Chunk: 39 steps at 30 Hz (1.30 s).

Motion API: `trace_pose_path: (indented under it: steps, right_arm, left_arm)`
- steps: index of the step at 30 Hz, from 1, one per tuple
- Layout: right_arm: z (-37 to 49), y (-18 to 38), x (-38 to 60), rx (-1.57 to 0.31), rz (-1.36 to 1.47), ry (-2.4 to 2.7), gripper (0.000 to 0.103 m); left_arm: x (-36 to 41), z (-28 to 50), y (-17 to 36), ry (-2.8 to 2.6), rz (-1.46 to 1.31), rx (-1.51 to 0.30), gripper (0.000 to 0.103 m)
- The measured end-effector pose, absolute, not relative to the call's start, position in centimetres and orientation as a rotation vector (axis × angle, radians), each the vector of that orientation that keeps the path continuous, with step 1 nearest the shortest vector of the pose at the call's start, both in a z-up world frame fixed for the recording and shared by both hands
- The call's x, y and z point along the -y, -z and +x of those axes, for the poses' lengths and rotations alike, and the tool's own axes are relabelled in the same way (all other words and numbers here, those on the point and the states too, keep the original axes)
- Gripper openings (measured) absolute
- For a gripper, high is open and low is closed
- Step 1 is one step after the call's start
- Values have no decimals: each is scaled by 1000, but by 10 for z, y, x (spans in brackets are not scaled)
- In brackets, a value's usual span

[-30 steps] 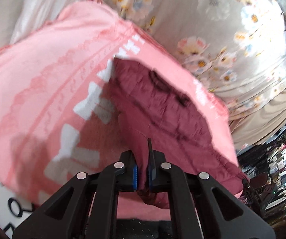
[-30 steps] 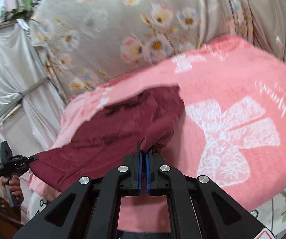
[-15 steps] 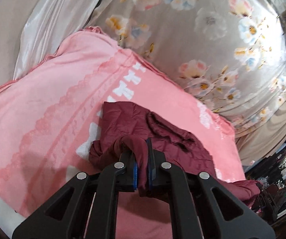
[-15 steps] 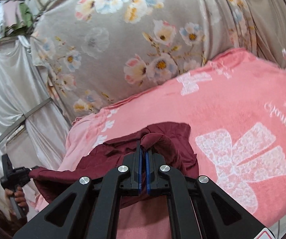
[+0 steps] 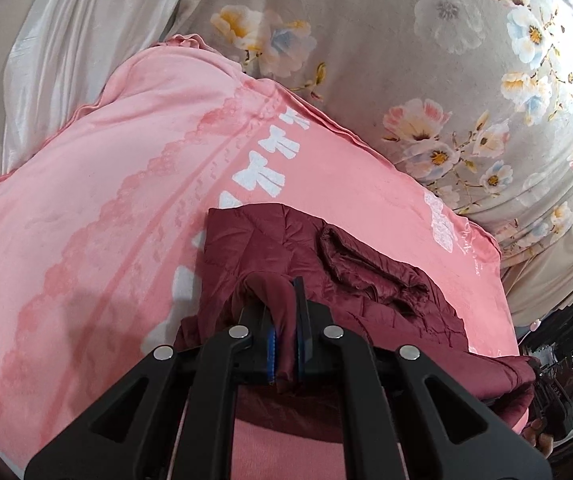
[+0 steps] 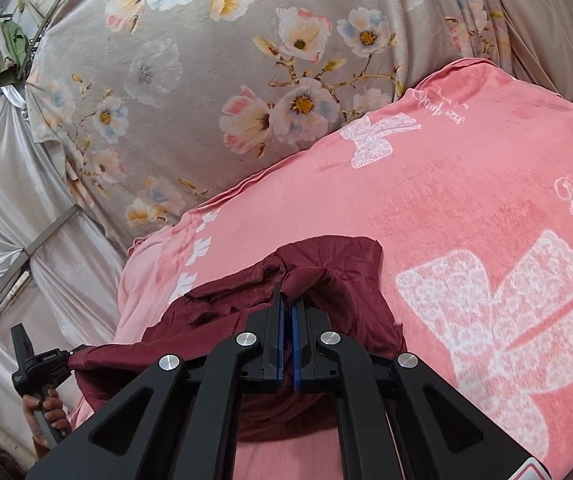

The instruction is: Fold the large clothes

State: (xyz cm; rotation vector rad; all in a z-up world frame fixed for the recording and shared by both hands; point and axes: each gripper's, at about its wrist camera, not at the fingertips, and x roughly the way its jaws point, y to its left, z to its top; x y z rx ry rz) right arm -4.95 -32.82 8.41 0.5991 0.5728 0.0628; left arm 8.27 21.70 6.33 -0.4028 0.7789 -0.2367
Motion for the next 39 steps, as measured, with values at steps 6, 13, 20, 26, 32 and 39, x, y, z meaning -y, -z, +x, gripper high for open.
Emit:
trace_pose_path:
  steps: [6,13,20,26,32,39]
  right_arm:
    - [-14,-77,329,-586,593,-59,2]
    - [32,-55,334,-615,612,-33,2]
    - [76,-28,346,-643,642,4,2]
    - [118,-13,353,-670,629,35,2]
    - [151,15,359,-725,639,66,2]
    - [167,43,355,-784,591,86,2]
  left_arm:
    - [-211,115,-49,220,-392,-809,6]
    - [-199,154,-35,207,-357,-840,6]
    - [-185,193,-29,210,-339,-844,6]
    - [-172,233,-21,201,-321,-859,6]
    - [-160,268,5,179,-296,-909,6]
    - [-154,294,45,160,-301,-970,9]
